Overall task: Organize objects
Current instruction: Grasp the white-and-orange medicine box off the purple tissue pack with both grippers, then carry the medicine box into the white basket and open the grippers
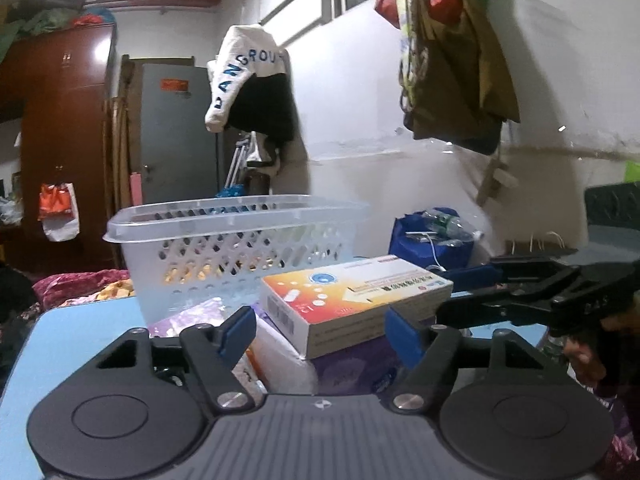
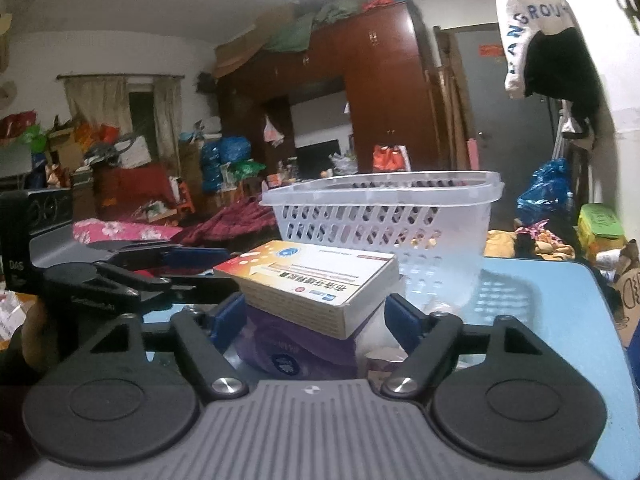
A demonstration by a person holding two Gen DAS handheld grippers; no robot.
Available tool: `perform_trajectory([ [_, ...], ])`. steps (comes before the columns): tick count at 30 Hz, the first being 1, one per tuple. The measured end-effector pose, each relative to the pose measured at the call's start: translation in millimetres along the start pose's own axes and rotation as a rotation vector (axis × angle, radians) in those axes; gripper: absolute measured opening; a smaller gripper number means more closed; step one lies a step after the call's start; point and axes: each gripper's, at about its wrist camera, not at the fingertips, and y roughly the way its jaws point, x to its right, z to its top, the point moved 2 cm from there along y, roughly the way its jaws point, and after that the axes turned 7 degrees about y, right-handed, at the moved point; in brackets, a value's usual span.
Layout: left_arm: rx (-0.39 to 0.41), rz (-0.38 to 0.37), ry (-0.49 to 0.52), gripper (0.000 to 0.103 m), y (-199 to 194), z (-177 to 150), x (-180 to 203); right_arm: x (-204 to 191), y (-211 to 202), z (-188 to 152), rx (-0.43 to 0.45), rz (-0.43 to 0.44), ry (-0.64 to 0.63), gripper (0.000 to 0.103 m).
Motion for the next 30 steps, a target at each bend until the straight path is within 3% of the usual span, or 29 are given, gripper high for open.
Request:
perform_trajectory([
  [2,0.004,-0.017,-0.004,0.069,2.9,-1.5,-0.2,1.3,1.9,-0.9,-0.011,0.009,-0.004,0.067],
  [6,0.012,-0.032,-0.002,0.065,8.5,0.2,-1.7,2.6,3.1,-0.5,-0.012,0.025,-0.013,0.061],
  [10,0.022,-0.031,-0.009,0.064,5.2,-1.8,-1.9,5.5,2.5,1.1,-0.012,0.011,-0.028,0.045],
  [23,0.093,0.002,0.051,0.062,-16.7,13.1,5.4,-10.8,-6.0,13.3,0.015,-0.006,-0.105,0.043],
  [30,0.15,0.013,0.046,0.062,-21.0,53.6,-6.2,-23.0,-9.2,47.0,0.054,-0.019,-0.178,0.043],
])
